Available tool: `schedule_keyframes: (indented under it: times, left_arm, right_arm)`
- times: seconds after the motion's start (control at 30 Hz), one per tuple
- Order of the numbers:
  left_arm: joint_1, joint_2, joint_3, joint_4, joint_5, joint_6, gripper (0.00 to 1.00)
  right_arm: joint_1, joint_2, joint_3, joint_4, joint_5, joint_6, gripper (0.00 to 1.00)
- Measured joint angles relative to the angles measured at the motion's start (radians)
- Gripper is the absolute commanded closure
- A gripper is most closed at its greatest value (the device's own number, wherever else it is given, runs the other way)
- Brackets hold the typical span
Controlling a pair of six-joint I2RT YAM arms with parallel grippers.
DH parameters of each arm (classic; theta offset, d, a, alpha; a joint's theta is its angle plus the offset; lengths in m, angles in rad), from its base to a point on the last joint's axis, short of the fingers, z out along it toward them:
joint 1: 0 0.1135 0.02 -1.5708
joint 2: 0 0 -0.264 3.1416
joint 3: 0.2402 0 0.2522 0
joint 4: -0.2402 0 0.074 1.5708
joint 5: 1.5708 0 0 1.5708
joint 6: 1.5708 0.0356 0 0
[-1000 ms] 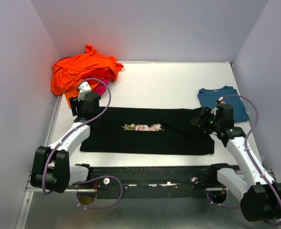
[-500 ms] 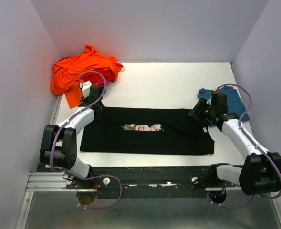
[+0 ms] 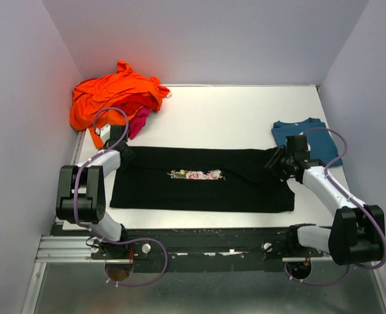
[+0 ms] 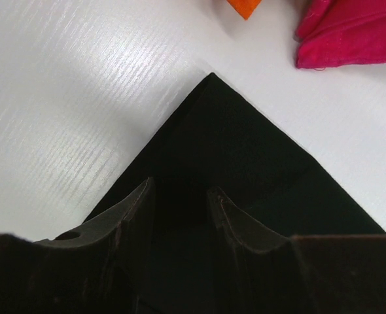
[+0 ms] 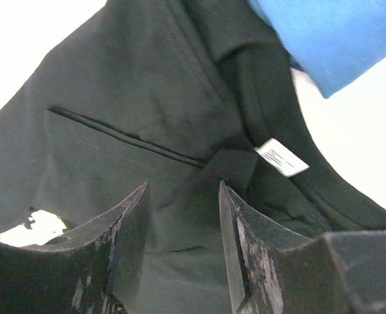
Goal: Fold and stack the t-shirts
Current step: Fold the other side of the tshirt into a rectangle
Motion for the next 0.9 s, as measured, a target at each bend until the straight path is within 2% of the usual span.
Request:
schedule_keyframes:
  times: [0.17, 0.4, 0.53, 0.63, 0.77, 0.9]
  left_arm:
    - [-0.043, -0.007, 0.005, -0.019, -0.05, 0.011, 0.5]
    - [-0.303, -0.055, 0.123, -0.073, -0.145, 0.05, 0.47]
    - [-0.397, -0.033, 0.239, -0.073, -0.088, 0.084, 0.47]
    - [-0.45, 0.042, 0.354, -0.067, -0.031, 0.103, 0.46]
    - [-0.52, 0.164, 0.472, -0.064, 0.067, 0.122, 0.46]
    - [-0.585, 0.322, 0.619, -0.084, 0.169, 0.141, 0.46]
  right_arm:
    - [-0.001, -0.048, -0.031, -0.046, 0.03, 0.012, 0.46]
    - [-0.001, -0.068, -0.031, -0.068, 0.013, -0.009, 0.48]
    - [-0.001, -0.071, -0.033, -0.068, -0.084, -0.026, 0.5]
    - [-0.001, -0.103, -0.071, -0.069, -0.157, -0.024, 0.5]
    - [-0.001, -0.215, -0.14, -0.126, -0.206, -0.015, 0.5]
    - [-0.001, -0.294, -0.142, -0.158, -0.213, -0.022, 0.5]
